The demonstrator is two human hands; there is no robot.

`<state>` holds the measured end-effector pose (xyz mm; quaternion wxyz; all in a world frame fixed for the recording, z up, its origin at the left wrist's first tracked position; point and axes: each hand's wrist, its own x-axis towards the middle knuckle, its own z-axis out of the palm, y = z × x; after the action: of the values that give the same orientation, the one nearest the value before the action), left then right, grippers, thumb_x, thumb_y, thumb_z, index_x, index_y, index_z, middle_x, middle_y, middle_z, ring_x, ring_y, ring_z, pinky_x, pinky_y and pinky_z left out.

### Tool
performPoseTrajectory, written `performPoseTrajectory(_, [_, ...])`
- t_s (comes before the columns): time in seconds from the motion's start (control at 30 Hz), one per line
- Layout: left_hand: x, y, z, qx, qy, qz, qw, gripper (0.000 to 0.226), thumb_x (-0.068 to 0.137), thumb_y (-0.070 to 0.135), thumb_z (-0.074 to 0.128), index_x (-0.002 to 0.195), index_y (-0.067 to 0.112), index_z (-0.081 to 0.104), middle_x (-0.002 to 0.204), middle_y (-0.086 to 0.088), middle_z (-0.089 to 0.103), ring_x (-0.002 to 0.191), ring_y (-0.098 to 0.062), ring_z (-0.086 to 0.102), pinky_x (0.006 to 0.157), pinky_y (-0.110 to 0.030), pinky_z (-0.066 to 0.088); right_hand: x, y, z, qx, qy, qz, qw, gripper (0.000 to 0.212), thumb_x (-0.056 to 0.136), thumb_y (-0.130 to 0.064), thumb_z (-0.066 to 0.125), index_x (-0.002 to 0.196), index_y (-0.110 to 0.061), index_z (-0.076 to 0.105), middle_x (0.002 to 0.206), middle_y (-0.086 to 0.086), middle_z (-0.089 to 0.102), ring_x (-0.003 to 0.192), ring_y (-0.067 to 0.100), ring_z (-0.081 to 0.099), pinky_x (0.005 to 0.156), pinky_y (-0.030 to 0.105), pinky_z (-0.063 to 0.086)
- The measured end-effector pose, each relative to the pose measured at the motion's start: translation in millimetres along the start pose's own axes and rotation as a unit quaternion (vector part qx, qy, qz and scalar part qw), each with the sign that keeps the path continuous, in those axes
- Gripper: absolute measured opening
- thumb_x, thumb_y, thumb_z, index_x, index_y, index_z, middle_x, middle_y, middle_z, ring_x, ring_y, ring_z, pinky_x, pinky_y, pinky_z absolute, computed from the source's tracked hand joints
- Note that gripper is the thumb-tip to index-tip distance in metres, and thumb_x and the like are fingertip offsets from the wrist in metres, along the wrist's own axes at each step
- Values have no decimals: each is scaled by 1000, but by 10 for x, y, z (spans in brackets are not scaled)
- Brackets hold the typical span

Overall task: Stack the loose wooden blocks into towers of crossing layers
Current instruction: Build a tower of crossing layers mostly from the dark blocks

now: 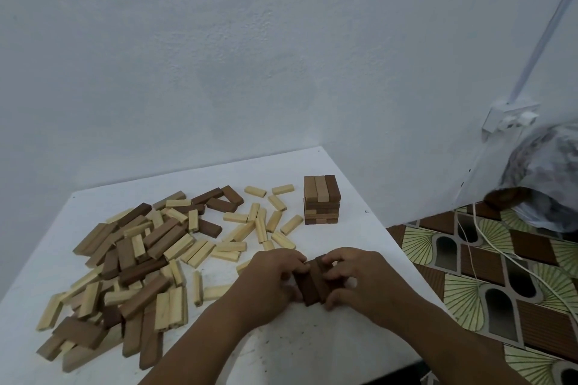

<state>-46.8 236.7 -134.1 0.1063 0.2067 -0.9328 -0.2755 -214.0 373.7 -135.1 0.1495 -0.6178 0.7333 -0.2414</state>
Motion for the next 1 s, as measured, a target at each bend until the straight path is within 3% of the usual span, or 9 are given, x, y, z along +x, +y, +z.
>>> performPoseTrajectory(0.23, [-12, -22, 19, -14, 15, -4, 1000, 48, 75, 13, 83, 120, 22, 70, 119, 10, 63, 89, -6, 56, 79, -11, 48, 13, -14, 41, -17, 5, -3, 1000, 31, 85, -37, 72, 113, -24, 74, 133, -7, 60, 116, 7, 51, 87, 1, 25])
performPoseTrajectory(0.3, [-3, -19, 15, -15, 10, -8, 1000, 47, 75, 13, 83, 119, 22, 70, 117, 10, 63, 91, -8, 57, 80, -14, 49, 2, -28, 38, -23, 11, -6, 1000, 35, 84, -38, 73, 115, -22, 73, 133, -7, 59, 117, 8, 51, 91, 7, 30])
performPoseTrajectory(0.4, [-5, -20, 27, -20, 16, -11, 1000, 42, 73, 15, 84, 112, 23, 72, 111, 9, 64, 91, -10, 57, 81, -21, 51, -47, -81, 89, -24, 37, -6, 999, 49, 74, -55, 74, 113, -24, 73, 127, -16, 58, 112, 4, 50, 92, 12, 37])
performPoseTrajectory(0.5, [-14, -15, 32, -22, 20, -14, 999, 35, 72, 19, 84, 105, 24, 73, 104, 8, 63, 90, -11, 56, 80, -26, 53, -51, -144, 228, -19, 73, 2, 997, 56, 67, -68, 68, 103, -24, 74, 114, -18, 61, 98, 3, 49, 79, 9, 39])
performPoseTrajectory(0.63, [-19, -50, -30, -17, -10, -15, 1000, 28, 73, 25, 83, 99, 25, 73, 104, 11, 60, 89, -10, 56, 76, -23, 51, -42, -107, 213, 2, 50, -10, 999, 49, 70, -57, 72, 107, -23, 75, 123, -15, 61, 104, -3, 48, 81, 3, 35])
performPoseTrajectory(0.7, [-32, -69, -87, 12, -34, -5, 999, 23, 76, 25, 81, 97, 28, 73, 116, 17, 55, 103, -5, 50, 84, -16, 43, -41, -77, 114, 16, 22, -30, 999, 46, 69, -45, 76, 108, -22, 75, 129, -15, 59, 109, -4, 50, 87, 5, 40])
performPoseTrajectory(0.8, [-54, -63, -152, 41, -63, 29, 997, 17, 76, 30, 79, 88, 29, 67, 135, 22, 41, 122, -2, 31, 100, -22, 34, -34, -74, 10, 36, -8, -63, 997, 47, 68, -32, 78, 113, -18, 73, 127, -12, 62, 112, -2, 52, 91, 6, 42])
performPoseTrajectory(0.93, [-64, -50, -125, 27, -58, 47, 997, 22, 69, 34, 77, 82, 22, 65, 118, 21, 58, 105, -4, 40, 91, -25, 39, -37, -46, -33, 39, -19, -87, 995, 50, 67, -24, 79, 116, -17, 72, 125, -7, 66, 114, 2, 54, 94, 1, 36])
performPoseTrajectory(1.0, [-82, -58, -106, 18, -42, 34, 998, 22, 68, 33, 78, 83, 23, 66, 116, 22, 57, 103, -4, 40, 87, -22, 39, -56, 2, -27, 34, -16, -74, 997, 53, 69, -32, 78, 120, -24, 70, 133, -10, 59, 119, -4, 48, 97, 1, 31])
